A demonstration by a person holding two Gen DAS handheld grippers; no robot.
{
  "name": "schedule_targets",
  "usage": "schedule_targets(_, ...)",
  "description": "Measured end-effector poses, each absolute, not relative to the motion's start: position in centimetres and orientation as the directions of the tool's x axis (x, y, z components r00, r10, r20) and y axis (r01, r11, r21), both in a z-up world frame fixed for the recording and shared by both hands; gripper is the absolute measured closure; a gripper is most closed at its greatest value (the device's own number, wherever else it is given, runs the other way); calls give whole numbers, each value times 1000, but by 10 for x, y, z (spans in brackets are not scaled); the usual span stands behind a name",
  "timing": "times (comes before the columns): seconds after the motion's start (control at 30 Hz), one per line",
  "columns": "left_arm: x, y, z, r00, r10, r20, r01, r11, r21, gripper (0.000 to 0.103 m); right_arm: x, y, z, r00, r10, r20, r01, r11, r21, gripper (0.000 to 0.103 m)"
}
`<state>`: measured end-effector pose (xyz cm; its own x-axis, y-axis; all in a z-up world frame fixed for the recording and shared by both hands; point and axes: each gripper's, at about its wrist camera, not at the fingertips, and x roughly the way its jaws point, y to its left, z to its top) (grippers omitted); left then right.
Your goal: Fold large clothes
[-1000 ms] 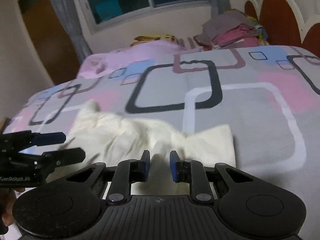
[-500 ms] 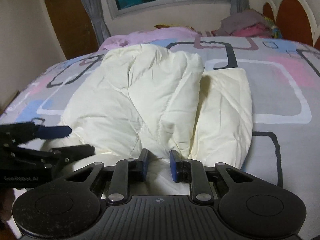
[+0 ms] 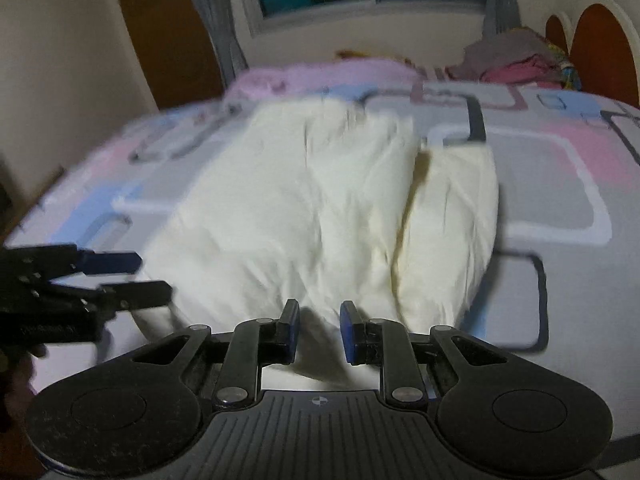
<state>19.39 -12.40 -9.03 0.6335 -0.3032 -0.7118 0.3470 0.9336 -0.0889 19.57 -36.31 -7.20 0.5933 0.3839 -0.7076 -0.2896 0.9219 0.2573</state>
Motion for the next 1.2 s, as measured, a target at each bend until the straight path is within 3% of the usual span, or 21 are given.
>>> schedule_targets(0.2,197,-122,-94,604,-293,-741,355,932,-79,45,203,-365,-77,577,398,-714,-289,916,277,81)
schedule_targets(0.27,197,-115,-82,616,-301,-728,350,933,-90,41,198,-381,-61,627,403,-666,-262,915,307,81)
schedule_targets(0.3,197,-111,-79,633,-294,-716,334,938,-90,26,198,-392,-55,656,396,-642,-238,916,323,67)
schedule_targets(0.33,198,-106,-75,658,-286,-697,311,946,-95,5,199,-403,-51,681,384,-624,-203,917,343,47)
schedule_targets(0.37,200,-101,-72,683,-278,-676,283,953,-107,0,204,-416,-49,714,373,-592,-164,912,377,13)
schedule_targets(0.4,205,-95,-71,702,-272,-658,251,959,-129,1,208,-427,-48,731,375,-570,-146,902,407,11)
schedule_targets(0.73,290,-48,-100,615,-407,-675,23,865,-501,6,275,-517,-120,651,496,-575,188,628,755,11)
schedule_targets(1.2,305,-53,-120,533,-421,-734,42,879,-474,5,281,-486,-145,537,575,-617,152,653,742,11)
